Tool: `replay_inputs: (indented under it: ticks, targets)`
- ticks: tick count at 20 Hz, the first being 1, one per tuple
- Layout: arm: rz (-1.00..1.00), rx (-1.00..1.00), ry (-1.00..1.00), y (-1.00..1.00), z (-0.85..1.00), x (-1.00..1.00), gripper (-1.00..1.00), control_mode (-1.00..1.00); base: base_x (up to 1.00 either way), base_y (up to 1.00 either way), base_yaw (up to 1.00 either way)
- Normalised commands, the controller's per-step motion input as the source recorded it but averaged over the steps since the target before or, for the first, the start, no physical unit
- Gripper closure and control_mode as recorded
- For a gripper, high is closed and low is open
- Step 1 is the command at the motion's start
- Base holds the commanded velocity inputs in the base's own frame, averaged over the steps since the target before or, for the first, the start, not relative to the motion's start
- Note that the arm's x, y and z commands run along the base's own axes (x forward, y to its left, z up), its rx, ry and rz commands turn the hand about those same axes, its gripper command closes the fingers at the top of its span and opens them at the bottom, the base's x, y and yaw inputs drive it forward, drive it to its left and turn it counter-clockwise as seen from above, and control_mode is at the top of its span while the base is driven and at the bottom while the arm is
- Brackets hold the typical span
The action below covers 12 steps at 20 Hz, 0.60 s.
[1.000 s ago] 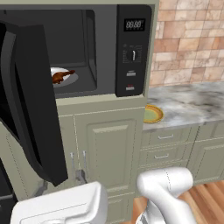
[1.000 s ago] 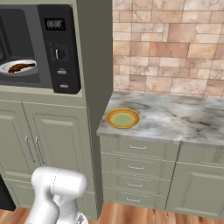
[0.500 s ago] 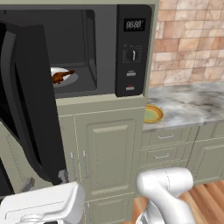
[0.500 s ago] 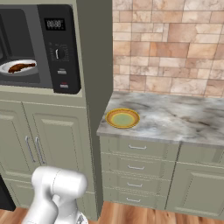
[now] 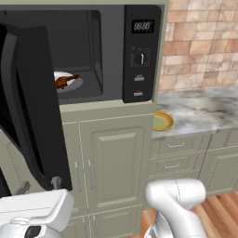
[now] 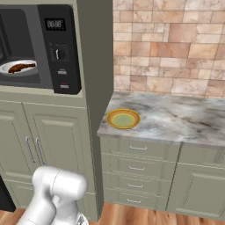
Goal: Pick the chicken drumstick from the counter and place it in the microwave. Then turn on the microwave.
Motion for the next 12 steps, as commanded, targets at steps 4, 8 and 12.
replay_inputs:
  ticks: [4,8,12]
  targets:
    - [-0.09,0.0,0.0,0.17,-0.17,0.35,-1.0,-1.0,0.0,0.0,0.0]
    - [-0.09,0.0,-0.01,0.12,-0.12,0.23,-1.0,-1.0,0.0,0.0,0.0]
    - [-0.07,0.01,0.0,-0.09,-0.01,0.13,-1.0,-1.0,0.0,0.0,0.0]
